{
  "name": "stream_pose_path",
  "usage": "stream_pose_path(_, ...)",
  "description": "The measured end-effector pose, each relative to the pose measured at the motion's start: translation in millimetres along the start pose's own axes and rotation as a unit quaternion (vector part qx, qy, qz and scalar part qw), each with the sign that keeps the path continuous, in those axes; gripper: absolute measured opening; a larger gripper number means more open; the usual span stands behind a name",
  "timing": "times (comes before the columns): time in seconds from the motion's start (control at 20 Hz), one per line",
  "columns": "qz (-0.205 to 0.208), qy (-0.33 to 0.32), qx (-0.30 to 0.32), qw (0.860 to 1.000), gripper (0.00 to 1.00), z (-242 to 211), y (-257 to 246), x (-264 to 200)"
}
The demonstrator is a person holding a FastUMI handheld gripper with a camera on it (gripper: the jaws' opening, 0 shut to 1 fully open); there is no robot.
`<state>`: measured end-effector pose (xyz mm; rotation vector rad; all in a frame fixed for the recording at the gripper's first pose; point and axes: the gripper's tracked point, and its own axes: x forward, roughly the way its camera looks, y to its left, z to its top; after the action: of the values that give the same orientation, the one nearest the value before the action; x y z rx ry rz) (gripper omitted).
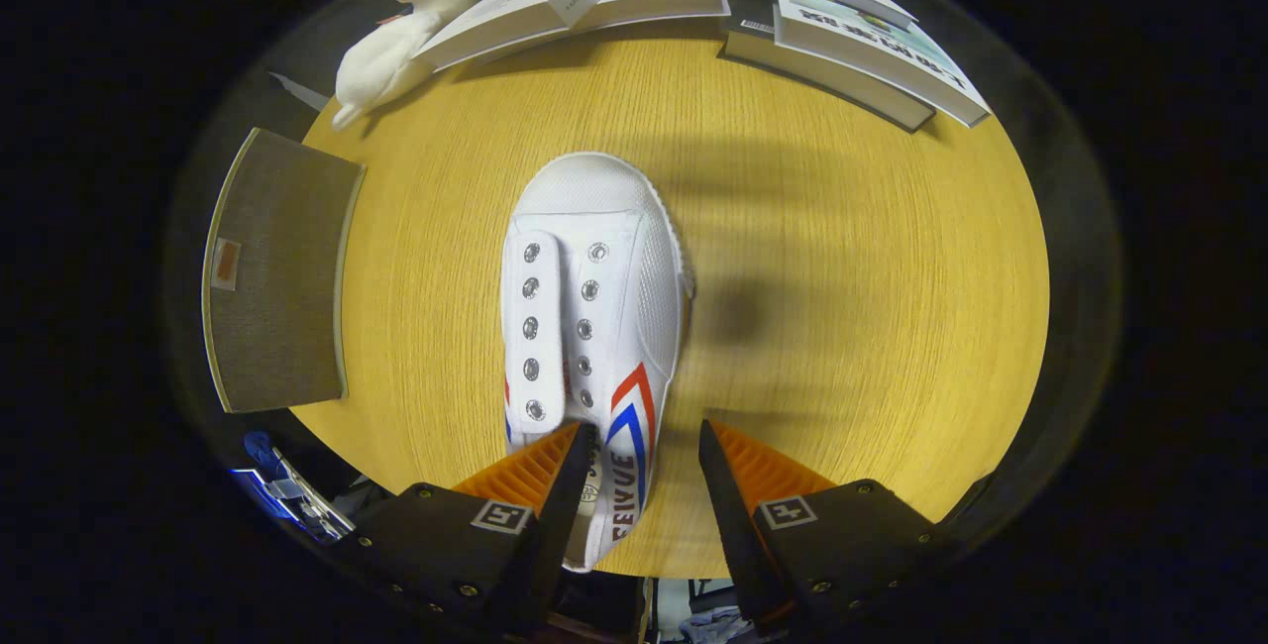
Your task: Open the storage box then place both shoes into the box .Put the left shoe in first, then the right shoe, with the right side of both shoes facing outward in a uniform manner.
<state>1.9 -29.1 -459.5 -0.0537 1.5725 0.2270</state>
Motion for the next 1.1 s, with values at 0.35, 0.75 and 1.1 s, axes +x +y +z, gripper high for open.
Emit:
stream_pose_path(0.35,-0.035,-0.005,-0.011,0.999,0.03,2.0,-4.7,1.0)
stream_pose_path(0.75,0.026,-0.002,0.024,0.999,0.03,5.3,10.3,-24.7)
stream_pose_path(1.1,0.052,-0.015,-0.01,0.998,0.03,13.9,37.3,-73.4)
